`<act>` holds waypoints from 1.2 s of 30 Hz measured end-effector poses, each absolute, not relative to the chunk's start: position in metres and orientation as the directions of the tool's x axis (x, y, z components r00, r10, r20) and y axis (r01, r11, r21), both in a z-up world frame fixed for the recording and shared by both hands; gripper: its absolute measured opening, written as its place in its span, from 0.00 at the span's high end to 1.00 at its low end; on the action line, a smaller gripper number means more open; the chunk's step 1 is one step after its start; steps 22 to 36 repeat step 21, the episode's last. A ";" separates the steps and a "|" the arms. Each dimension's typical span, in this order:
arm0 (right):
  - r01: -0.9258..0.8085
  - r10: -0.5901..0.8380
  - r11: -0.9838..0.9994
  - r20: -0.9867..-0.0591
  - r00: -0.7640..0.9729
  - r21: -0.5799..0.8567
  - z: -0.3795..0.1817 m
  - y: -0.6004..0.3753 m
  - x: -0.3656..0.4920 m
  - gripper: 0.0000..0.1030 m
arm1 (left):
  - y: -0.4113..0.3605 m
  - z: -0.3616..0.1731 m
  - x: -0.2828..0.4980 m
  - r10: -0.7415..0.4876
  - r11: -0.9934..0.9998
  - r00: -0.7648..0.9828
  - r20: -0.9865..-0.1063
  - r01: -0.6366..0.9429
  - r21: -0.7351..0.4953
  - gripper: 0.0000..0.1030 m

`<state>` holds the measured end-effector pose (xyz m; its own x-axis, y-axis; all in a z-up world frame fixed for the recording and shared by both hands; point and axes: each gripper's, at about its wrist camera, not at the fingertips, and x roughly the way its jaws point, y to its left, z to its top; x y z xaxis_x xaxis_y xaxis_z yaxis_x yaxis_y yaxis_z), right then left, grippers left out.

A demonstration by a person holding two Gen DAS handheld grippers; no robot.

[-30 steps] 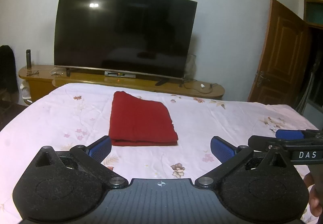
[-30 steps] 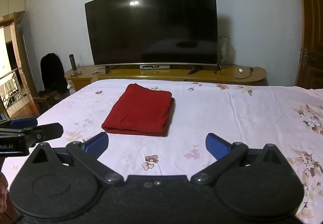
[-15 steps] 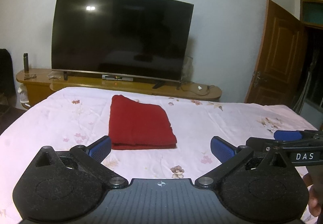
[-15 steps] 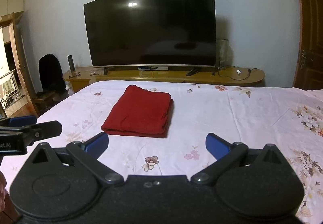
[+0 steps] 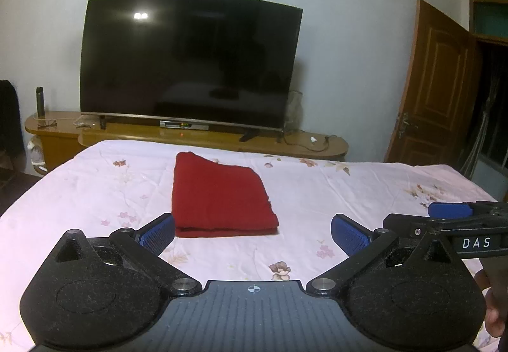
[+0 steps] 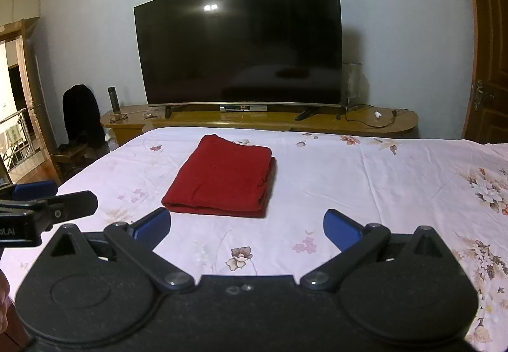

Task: Fold small clothes

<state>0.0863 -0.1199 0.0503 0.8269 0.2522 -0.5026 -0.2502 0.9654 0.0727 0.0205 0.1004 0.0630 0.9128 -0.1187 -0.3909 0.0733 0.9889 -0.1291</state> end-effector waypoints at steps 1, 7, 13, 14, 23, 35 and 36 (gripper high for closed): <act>-0.251 0.253 0.965 -0.502 0.827 0.073 0.051 -0.120 0.087 0.01 | 0.100 0.063 0.020 -0.118 0.989 0.913 -0.391 0.073 -0.128 0.00; -0.253 0.254 0.965 -0.501 0.827 0.072 0.052 -0.120 0.087 0.01 | 0.102 0.063 0.019 -0.121 0.989 0.914 -0.388 0.076 -0.128 0.00; -0.256 0.254 0.964 -0.504 0.826 0.068 0.053 -0.120 0.088 0.01 | 0.103 0.061 0.018 -0.112 0.989 0.918 -0.380 0.068 -0.128 0.00; -0.255 0.253 0.965 -0.504 0.826 0.067 0.053 -0.120 0.089 0.01 | 0.104 0.061 0.018 -0.112 0.989 0.923 -0.368 0.069 -0.129 0.00; -0.261 0.257 0.963 -0.504 0.825 0.065 0.053 -0.120 0.089 0.01 | 0.108 0.061 0.015 -0.118 0.987 0.929 -0.351 0.071 -0.144 0.00; -0.261 0.257 0.963 -0.504 0.825 0.065 0.053 -0.120 0.089 0.01 | 0.108 0.061 0.015 -0.118 0.987 0.929 -0.351 0.071 -0.144 0.00; -0.261 0.257 0.963 -0.504 0.825 0.065 0.053 -0.120 0.089 0.01 | 0.108 0.061 0.015 -0.118 0.987 0.929 -0.351 0.071 -0.144 0.00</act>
